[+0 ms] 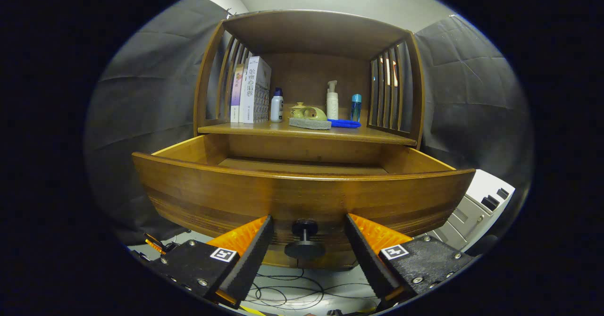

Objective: Pull open the drawer, take out the items inside it, and place them on the countertop above the cabinet.

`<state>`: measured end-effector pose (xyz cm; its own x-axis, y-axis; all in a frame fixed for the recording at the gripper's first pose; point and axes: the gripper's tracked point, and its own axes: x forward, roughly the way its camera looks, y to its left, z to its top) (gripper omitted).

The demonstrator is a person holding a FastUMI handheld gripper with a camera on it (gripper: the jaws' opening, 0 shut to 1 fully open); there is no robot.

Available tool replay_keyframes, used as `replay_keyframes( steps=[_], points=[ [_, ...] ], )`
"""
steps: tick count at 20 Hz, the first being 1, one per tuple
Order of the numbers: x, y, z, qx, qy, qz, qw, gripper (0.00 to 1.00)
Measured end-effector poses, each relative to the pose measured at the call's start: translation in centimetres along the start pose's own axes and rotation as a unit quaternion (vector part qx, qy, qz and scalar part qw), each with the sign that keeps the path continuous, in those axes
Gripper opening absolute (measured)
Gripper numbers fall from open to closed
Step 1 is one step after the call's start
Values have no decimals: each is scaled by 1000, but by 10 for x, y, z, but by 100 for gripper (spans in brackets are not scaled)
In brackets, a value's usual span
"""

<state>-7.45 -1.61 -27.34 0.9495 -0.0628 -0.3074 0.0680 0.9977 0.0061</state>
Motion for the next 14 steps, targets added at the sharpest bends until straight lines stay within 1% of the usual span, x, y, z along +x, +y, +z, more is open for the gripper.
replay_keyframes(
  steps=[4,7,9,10,14],
  points=[
    [10,2,2,2,4,-1,1000,96],
    [25,3,8,3,3,-1,1000,95],
    [37,2,18,4,-12,-2,1000,96],
    [43,3,15,6,3,0,1000,96],
    [64,2,20,10,-7,-1,1000,95]
  ],
)
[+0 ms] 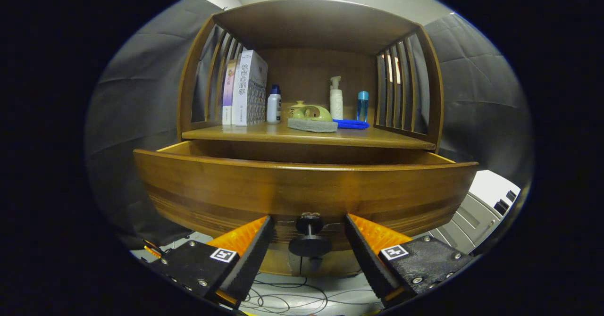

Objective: Pull open the drawer, take out the items inside it, and place them on the countertop above the cabinet.

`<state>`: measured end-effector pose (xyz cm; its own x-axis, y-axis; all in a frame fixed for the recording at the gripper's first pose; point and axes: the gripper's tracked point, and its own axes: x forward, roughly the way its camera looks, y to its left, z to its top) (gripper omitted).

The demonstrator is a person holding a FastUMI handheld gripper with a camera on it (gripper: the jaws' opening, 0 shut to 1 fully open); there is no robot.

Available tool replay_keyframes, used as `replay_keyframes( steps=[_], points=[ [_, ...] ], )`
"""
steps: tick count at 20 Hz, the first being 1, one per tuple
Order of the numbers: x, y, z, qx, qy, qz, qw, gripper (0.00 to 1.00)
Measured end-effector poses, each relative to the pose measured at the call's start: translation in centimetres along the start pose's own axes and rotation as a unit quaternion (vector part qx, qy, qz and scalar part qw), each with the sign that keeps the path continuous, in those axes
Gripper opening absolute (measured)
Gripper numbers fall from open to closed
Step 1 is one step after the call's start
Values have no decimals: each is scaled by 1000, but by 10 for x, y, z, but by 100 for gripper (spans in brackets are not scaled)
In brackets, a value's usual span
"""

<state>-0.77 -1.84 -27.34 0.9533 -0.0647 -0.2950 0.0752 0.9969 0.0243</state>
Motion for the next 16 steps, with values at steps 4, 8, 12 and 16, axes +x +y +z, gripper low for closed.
replay_keyframes(
  steps=[4,8,12,16],
  points=[
    [26,-2,7,-7,-3,-1,1000,95],
    [53,-3,12,-13,-8,-2,1000,95],
    [74,-3,17,-23,-11,-5,1000,95],
    [89,-3,21,-21,-12,-7,1000,95]
  ],
)
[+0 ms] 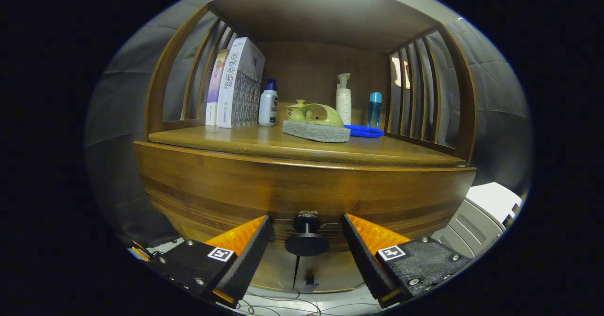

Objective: Pull open the drawer, take out the items inside it, and place them on the countertop above the cabinet.

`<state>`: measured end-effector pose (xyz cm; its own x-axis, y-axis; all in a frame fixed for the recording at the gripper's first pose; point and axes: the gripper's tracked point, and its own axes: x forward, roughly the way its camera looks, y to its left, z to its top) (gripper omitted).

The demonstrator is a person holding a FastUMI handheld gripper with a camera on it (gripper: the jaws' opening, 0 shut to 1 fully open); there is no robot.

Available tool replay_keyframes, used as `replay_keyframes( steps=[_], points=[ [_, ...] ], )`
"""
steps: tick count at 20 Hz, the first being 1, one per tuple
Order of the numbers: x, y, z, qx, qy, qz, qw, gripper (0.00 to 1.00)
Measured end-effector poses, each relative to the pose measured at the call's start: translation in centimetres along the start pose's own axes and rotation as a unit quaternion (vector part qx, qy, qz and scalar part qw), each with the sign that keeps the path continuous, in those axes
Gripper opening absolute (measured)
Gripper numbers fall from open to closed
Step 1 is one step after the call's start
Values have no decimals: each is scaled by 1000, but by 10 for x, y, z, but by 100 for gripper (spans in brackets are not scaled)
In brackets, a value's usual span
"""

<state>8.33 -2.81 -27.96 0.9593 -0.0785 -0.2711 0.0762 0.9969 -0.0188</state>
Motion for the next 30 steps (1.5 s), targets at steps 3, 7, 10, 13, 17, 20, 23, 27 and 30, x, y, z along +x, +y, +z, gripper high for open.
replay_keyframes(
  steps=[3,7,10,13,17,20,23,27,30],
  points=[
    [9,1,2,6,1,-5,1000,95],
    [8,3,3,2,10,5,1000,95],
    [-12,-10,16,-10,7,13,1000,95],
    [-44,-23,47,17,-16,13,1000,94],
    [-83,-34,126,62,-64,48,995,94],
    [-118,-53,168,60,-91,39,993,94],
    [-150,-57,211,70,-125,38,989,94],
    [-181,-50,237,63,-159,24,985,94],
    [-195,-34,240,47,-164,28,985,94]
  ],
)
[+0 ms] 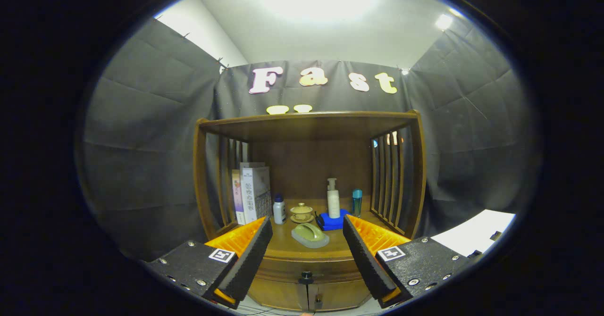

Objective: Pull open the drawer, take out the items inside it, and place them on the countertop above the cabinet.

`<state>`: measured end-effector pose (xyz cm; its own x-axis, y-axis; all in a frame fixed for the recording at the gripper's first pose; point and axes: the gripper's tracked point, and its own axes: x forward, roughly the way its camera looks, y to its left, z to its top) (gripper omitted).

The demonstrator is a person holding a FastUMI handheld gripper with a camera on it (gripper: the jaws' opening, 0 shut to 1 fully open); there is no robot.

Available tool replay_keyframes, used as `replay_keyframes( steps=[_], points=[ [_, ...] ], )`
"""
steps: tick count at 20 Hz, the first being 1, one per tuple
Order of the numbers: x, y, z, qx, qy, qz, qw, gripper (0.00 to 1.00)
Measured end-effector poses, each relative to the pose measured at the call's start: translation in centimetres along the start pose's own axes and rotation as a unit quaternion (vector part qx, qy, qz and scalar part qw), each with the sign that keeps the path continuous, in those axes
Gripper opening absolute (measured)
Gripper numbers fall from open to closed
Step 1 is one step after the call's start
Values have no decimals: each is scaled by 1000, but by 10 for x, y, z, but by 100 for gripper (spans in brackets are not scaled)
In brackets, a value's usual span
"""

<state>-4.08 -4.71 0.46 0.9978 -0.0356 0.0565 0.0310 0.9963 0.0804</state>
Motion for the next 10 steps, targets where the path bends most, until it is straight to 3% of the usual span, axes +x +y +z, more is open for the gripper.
replay_keyframes(
  steps=[10],
  points=[
    [-24,0,22,0,-13,-4,1000,94]
  ],
)
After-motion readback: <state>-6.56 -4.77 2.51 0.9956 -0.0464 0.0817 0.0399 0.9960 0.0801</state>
